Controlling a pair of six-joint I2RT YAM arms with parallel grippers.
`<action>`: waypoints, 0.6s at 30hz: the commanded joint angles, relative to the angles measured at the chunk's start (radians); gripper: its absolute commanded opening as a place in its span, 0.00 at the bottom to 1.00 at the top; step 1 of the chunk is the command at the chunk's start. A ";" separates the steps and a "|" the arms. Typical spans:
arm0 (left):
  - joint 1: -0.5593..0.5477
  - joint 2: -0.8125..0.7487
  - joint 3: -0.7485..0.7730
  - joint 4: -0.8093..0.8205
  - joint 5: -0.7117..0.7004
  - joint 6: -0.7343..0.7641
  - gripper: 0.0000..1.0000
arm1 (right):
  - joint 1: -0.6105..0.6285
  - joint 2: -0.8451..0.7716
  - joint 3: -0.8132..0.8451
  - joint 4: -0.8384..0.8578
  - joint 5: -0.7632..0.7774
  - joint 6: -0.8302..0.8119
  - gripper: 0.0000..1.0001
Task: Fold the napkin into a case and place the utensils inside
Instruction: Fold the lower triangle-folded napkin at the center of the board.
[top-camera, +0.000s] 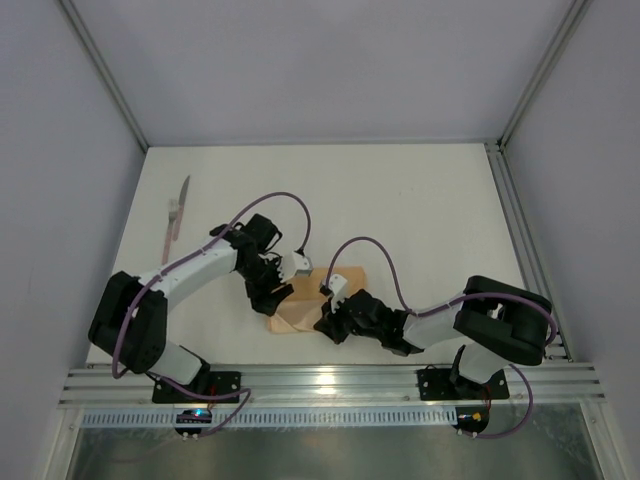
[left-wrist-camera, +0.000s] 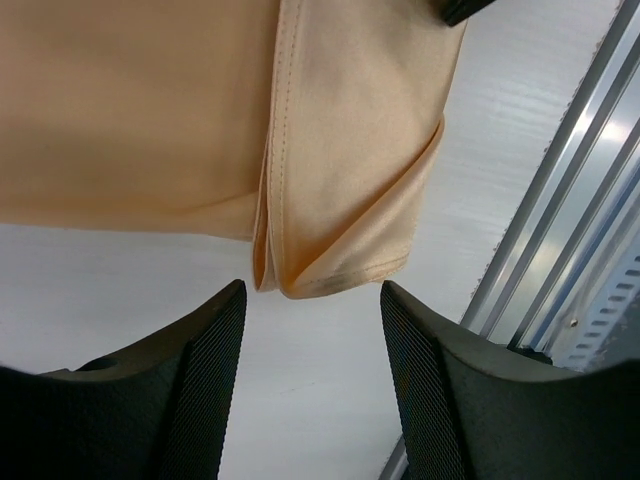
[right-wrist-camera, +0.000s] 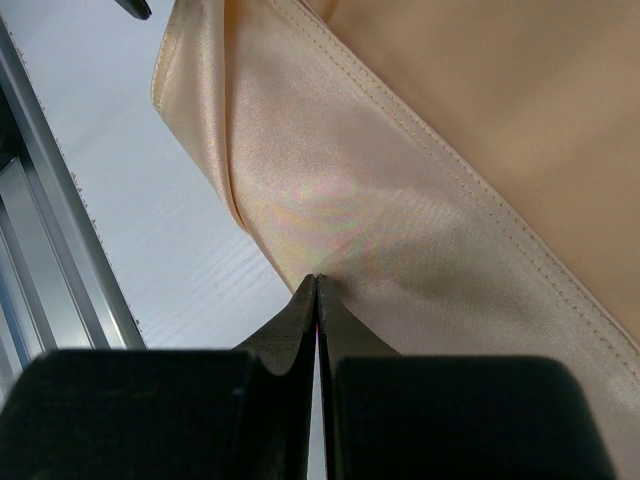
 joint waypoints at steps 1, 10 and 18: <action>-0.003 0.013 -0.029 0.034 -0.044 0.025 0.57 | 0.000 0.000 0.011 -0.043 0.002 0.011 0.03; -0.003 0.050 -0.035 0.116 -0.049 0.009 0.17 | 0.000 -0.024 -0.007 -0.035 0.008 0.011 0.03; -0.003 0.090 -0.014 0.153 -0.026 -0.044 0.00 | 0.000 -0.046 0.012 -0.057 -0.004 -0.011 0.03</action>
